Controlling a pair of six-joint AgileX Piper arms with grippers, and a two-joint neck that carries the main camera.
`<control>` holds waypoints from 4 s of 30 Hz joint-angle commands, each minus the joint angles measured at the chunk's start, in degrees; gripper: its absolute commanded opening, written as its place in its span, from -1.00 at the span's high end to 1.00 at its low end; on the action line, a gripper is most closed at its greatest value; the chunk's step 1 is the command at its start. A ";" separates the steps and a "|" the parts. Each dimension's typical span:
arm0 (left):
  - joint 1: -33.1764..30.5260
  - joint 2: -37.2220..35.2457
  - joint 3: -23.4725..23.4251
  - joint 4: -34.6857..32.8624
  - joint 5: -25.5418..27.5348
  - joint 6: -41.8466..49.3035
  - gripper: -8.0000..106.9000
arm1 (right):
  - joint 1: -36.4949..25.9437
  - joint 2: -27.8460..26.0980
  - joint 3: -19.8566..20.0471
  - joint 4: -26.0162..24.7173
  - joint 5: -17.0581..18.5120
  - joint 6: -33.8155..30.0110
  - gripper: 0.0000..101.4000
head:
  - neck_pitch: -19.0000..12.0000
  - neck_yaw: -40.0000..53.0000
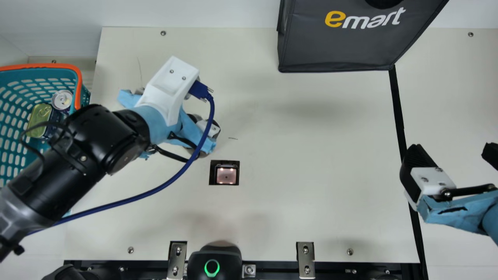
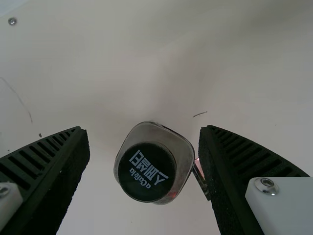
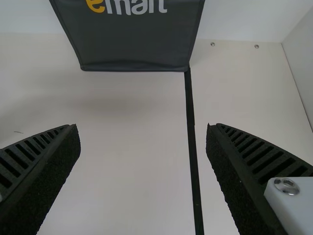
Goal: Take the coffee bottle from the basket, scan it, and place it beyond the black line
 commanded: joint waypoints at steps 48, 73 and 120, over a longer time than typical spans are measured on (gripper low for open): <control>-2.16 1.54 -0.61 -0.59 4.72 -5.02 0.68 | 0.00 0.00 0.00 0.00 0.00 0.00 -0.79 | -1.48 0.00; -5.04 -6.64 3.10 -5.49 1.30 13.76 0.68 | 0.00 0.00 0.00 0.00 0.00 0.00 -0.79 | -1.48 0.00; -16.53 -12.58 5.31 -7.99 4.93 15.58 0.68 | 0.00 0.00 0.00 0.00 0.00 0.00 -0.79 | -1.48 0.00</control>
